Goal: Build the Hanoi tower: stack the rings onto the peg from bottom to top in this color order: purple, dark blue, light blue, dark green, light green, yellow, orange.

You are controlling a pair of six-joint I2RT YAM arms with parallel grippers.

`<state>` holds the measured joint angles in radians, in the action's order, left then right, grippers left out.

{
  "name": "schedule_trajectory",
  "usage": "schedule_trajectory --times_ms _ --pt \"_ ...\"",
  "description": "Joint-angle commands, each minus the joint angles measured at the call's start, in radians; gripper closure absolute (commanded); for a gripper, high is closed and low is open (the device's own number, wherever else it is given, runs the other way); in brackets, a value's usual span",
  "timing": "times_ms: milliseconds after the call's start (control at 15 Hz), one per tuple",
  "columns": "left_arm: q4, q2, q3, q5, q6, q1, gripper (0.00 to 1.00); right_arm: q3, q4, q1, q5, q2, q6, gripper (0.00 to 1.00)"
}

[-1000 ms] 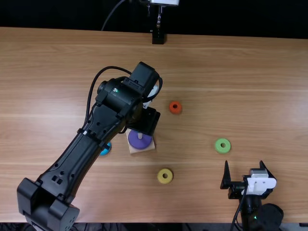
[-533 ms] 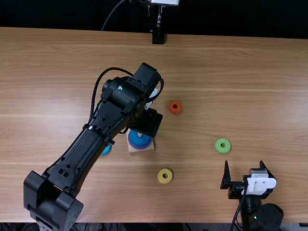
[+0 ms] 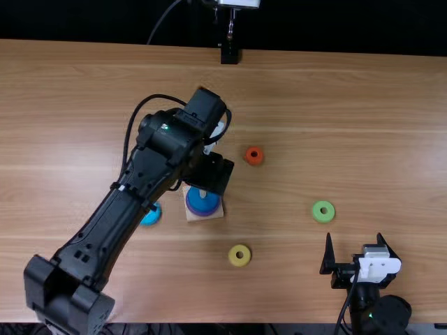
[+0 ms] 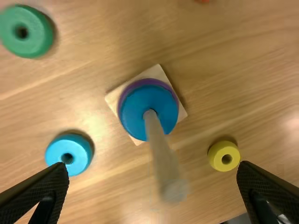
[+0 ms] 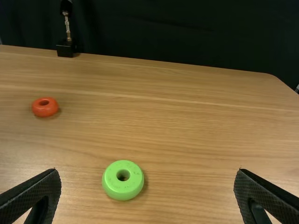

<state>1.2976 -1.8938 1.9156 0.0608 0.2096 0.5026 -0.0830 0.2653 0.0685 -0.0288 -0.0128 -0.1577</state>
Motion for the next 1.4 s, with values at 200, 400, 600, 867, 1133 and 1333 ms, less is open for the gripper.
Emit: schedule_trajectory --times_ms 200,400,600,867,1133,1333 --pt "-0.337 0.239 -0.156 0.009 -0.013 -0.072 0.00 0.069 0.054 0.011 0.009 0.013 0.007 0.00" --pt "-0.686 0.450 -0.429 0.011 -0.009 -0.161 0.00 0.069 0.052 0.011 0.009 0.013 0.007 0.00" --pt "-0.718 0.559 -0.532 0.009 -0.009 -0.288 0.00 0.069 0.054 0.011 0.009 0.013 0.007 0.00" --pt "-0.339 0.576 -0.618 0.009 -0.073 -0.372 0.00 0.069 0.054 0.011 0.009 0.013 0.007 0.00" --pt "-0.324 0.512 -0.753 0.011 -0.265 -0.365 0.00 0.069 0.054 0.011 0.009 0.013 0.007 0.00" --pt "-0.326 0.446 -0.810 -0.004 -0.267 -0.319 0.00 0.069 0.054 0.011 0.009 0.013 0.007 0.00"
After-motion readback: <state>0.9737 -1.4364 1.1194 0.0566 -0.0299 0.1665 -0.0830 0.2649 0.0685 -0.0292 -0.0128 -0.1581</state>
